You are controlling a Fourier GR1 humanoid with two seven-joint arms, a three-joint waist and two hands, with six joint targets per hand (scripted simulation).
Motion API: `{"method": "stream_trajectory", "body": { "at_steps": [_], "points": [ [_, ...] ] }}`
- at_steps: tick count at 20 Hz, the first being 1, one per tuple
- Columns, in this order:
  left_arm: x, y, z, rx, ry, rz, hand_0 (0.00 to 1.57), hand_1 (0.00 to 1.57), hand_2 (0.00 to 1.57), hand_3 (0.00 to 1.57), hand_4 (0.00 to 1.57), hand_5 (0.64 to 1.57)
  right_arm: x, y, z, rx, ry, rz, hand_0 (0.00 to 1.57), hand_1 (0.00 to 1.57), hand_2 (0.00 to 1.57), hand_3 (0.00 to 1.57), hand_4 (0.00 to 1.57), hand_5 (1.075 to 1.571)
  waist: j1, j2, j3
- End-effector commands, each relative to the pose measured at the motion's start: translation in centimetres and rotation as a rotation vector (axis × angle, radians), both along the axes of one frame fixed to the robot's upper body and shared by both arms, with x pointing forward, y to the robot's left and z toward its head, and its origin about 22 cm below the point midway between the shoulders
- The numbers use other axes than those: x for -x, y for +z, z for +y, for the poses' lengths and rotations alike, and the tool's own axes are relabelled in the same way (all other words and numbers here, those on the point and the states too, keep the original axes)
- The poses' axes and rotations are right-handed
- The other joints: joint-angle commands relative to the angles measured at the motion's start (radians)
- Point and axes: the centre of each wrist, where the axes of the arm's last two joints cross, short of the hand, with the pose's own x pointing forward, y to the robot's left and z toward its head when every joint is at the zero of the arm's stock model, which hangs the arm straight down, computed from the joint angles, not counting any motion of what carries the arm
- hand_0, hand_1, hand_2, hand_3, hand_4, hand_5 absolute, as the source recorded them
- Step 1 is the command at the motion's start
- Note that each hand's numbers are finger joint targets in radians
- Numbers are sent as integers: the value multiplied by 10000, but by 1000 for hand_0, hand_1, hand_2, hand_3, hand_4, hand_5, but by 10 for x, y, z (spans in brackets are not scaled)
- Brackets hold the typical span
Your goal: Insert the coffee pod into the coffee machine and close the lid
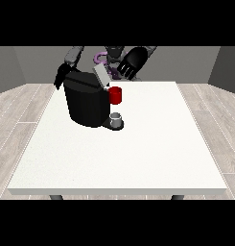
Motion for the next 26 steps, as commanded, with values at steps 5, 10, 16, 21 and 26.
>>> {"method": "stream_trajectory", "body": {
  "at_steps": [5,10,16,21,26],
  "points": [
    [0,38,2,58,-171,-835,1223,1223,1288,1245,491,1571,-18,27,-9,102,-201,-833,0,0,0,0,60,1571,-135,1125,0],
    [-4,10,-8,-181,-243,-226,1175,1175,1242,1216,464,1571,-8,10,-15,183,-284,-108,0,0,0,0,0,1571,-69,642,0],
    [-4,24,6,-4,-260,-396,1251,1251,1290,1217,425,1571,-23,43,-25,32,-343,-650,0,0,0,0,153,1571,-175,1104,-1],
    [-7,27,-27,-200,-350,-481,1193,1193,1234,1191,434,1571,-21,21,-16,-85,-351,-785,0,0,0,0,115,1571,-115,1183,3],
    [-8,28,-36,-284,-372,-470,1167,1167,1238,1188,412,1571,-23,21,-10,-185,-469,-659,0,0,0,0,0,1571,-118,1143,3]
  ]
}}
